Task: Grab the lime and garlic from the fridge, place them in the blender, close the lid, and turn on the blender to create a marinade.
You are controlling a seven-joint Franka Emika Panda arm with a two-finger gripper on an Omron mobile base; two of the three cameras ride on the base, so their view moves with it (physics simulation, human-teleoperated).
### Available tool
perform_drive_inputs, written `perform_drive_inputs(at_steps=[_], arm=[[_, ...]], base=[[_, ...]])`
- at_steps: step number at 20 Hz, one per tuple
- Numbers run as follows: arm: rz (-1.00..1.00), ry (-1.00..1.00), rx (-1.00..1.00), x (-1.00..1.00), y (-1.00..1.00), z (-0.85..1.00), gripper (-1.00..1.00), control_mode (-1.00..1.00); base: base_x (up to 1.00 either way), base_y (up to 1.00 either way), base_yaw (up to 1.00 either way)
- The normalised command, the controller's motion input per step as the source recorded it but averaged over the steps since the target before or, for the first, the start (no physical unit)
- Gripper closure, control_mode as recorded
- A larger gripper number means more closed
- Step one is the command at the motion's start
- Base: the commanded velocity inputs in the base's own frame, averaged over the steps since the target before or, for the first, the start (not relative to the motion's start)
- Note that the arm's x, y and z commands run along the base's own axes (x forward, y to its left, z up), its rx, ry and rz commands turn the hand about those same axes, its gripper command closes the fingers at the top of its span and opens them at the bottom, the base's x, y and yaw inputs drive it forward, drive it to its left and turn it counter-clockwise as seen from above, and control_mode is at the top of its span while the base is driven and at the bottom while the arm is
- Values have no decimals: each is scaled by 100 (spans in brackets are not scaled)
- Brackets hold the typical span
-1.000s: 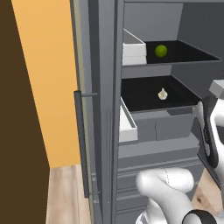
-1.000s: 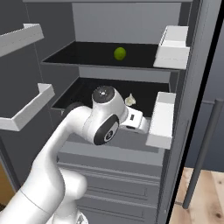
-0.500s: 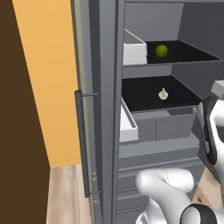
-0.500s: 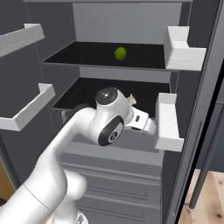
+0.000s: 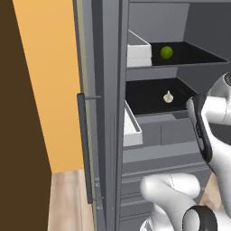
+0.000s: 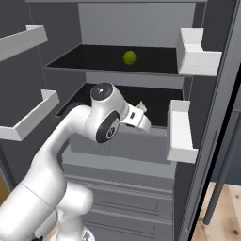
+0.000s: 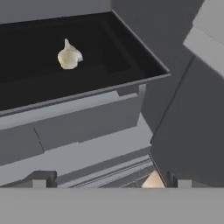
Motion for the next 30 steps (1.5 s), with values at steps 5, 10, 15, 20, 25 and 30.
perform_drive_inputs(at_steps=[5,10,15,20,25,30], arm=[[0,-5,9,100,12,-16,-100,-100],[0,-2,1,88,4,-19,-100,-100],[0,0,0,82,0,-29,-100,-100],[0,0,0,68,9,-28,-100,-100],[0,0,0,71,0,-27,-100,-100],[0,1,0,68,0,-13,-100,-100]], base=[[0,0,0],[0,0,0],[0,0,0],[0,0,0],[0,0,0],[0,0,0]])
